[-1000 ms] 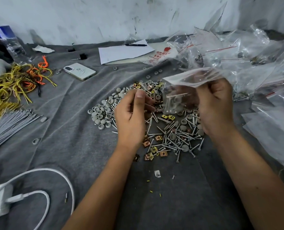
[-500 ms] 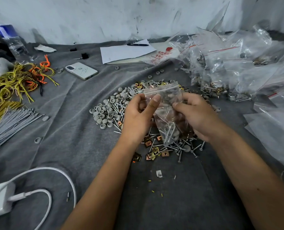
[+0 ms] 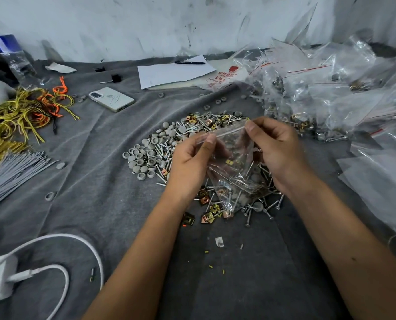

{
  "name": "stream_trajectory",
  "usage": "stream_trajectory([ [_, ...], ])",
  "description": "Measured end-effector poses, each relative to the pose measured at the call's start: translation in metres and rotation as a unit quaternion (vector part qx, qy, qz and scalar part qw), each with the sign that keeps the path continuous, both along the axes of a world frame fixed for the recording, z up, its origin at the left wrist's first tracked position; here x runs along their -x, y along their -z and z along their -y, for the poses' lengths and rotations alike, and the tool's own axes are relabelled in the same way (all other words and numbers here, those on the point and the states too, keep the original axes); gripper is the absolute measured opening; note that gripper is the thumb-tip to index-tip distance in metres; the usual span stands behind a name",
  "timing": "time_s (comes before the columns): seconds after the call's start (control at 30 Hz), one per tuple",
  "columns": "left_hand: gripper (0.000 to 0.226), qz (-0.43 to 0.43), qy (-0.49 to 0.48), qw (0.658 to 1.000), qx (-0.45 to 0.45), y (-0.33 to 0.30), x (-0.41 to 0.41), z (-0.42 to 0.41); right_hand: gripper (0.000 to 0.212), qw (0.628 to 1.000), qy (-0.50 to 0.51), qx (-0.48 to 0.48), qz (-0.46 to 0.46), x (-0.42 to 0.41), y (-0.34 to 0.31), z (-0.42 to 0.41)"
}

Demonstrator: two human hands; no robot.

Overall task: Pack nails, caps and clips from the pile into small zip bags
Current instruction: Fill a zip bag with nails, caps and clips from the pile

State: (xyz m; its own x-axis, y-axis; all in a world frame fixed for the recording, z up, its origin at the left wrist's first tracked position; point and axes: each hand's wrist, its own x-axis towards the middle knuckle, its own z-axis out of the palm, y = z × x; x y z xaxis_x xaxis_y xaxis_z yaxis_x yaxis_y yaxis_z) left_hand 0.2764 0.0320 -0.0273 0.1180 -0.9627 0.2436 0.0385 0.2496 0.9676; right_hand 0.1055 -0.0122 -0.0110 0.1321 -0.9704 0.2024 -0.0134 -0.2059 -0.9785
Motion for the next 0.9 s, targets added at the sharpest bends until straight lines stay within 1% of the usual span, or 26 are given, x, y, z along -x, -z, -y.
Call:
stream_trajectory([
  [0.13, 0.032, -0.008, 0.001, 1.000, 0.003, 0.001, -0.002, 0.001, 0.018, 1.000, 0.006, 0.019, 0.004, -0.002, 0.003, 0.002],
  [0.23, 0.021, 0.022, -0.043, 0.999, 0.011, 0.001, -0.003, 0.000, 0.016, 0.999, 0.013, 0.051, 0.012, -0.004, 0.004, 0.002],
  [0.27, 0.017, 0.054, -0.074, 0.996, 0.019, 0.001, -0.004, -0.001, 0.016, 0.997, 0.013, 0.072, 0.003, -0.004, 0.005, 0.002],
  [0.33, 0.019, 0.146, -0.120, 0.981, 0.052, 0.001, -0.007, 0.000, 0.014, 0.992, 0.002, 0.121, -0.033, -0.006, 0.006, 0.001],
  [0.4, 0.022, 0.235, -0.128, 0.960, 0.087, 0.001, -0.009, 0.000, 0.012, 0.985, -0.023, 0.161, -0.064, -0.008, 0.008, 0.000],
  [0.47, 0.020, 0.278, -0.120, 0.947, 0.108, 0.001, -0.009, 0.001, 0.009, 0.977, -0.045, 0.190, -0.091, -0.010, 0.009, 0.000],
  [0.57, 0.010, 0.258, -0.107, 0.953, 0.114, 0.002, -0.010, 0.003, 0.010, 0.967, -0.058, 0.215, -0.121, -0.010, 0.009, 0.000],
  [0.7, 0.008, 0.244, -0.085, 0.961, 0.097, 0.000, -0.012, 0.003, 0.011, 0.954, -0.076, 0.244, -0.154, -0.010, 0.007, 0.000],
  [0.77, 0.006, 0.238, -0.071, 0.964, 0.096, 0.000, -0.012, 0.003, 0.008, 0.947, -0.065, 0.263, -0.171, -0.009, 0.008, 0.000],
  [0.83, 0.006, 0.235, -0.069, 0.965, 0.098, 0.000, -0.012, 0.003, 0.004, 0.948, -0.047, 0.265, -0.169, -0.009, 0.009, 0.000],
  [0.9, 0.007, 0.236, -0.069, 0.964, 0.099, 0.000, -0.012, 0.003, 0.007, 0.950, -0.033, 0.263, -0.164, -0.008, 0.009, 0.000],
])
